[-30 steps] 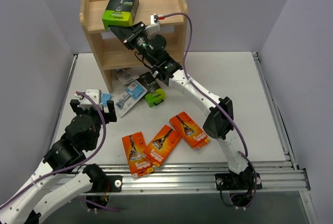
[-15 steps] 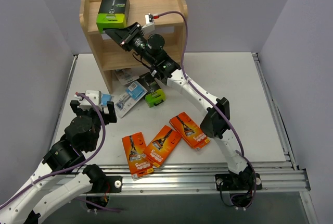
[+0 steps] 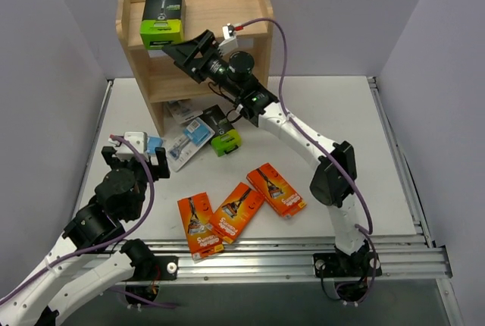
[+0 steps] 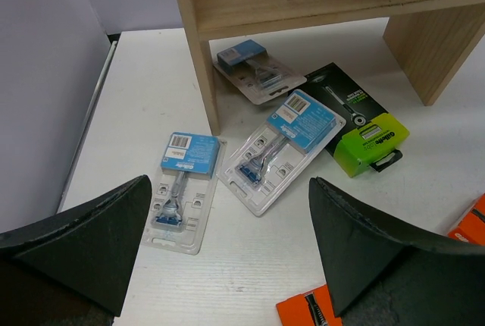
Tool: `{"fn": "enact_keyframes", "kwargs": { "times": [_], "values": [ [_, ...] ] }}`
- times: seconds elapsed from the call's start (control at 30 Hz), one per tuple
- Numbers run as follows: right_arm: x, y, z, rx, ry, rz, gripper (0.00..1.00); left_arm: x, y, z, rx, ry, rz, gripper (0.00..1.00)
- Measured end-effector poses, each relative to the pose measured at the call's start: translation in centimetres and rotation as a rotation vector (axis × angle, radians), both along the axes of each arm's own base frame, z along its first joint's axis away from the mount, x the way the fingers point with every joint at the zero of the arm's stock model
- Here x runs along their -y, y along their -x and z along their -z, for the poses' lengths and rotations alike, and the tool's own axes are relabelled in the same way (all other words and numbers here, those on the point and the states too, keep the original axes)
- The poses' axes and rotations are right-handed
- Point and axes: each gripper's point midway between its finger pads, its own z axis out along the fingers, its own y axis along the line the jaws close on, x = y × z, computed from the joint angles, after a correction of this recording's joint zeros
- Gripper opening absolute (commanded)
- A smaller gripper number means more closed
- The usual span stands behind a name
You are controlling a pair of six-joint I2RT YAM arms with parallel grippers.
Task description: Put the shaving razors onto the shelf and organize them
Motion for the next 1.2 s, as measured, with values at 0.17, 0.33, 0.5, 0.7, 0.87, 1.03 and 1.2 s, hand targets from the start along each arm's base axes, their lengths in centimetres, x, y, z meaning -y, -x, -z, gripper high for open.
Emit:
{"fn": "enact_keyframes", "kwargs": {
  "times": [0.17,0.33,0.5,0.7,0.87,1.03,1.2],
  "values": [
    [4.5,0.9,-2.2,0.022,-0.003,0.044,0.99,-0.4,0.2,-0.2,0.022,0.009,-0.01,0.94],
    [9.4,3.0,-4.1,0.063,-0.008,0.075,0.99,-0.5,0.4,-1.0,0.044,0.011,-0.001,0.94],
    [13.7,6.5,-1.7,0.106,0.09,0.117,0.99,0.5,-0.5,-5.4,0.064,-0.02,0.023,0.94],
    [15.9,12.6,7.1,0.134,0.317,0.076,1.0,2.5,-3.1,-15.3,0.163,-0.072,0.028,0.94],
    [16.5,16.4,16.4,0.091,0.477,-0.012,1.0,4.5,-6.8,-22.1,0.238,-0.103,0.009,0.94],
    [17.6,19.7,24.3,0.01,0.564,-0.099,1.0,5.1,-12.3,-24.9,0.253,-0.127,-0.02,0.94],
    [18.1,21.9,27.4,-0.014,0.582,-0.163,1.0,6.8,-17.9,-25.8,0.243,-0.166,0.007,0.94]
  ]
}}
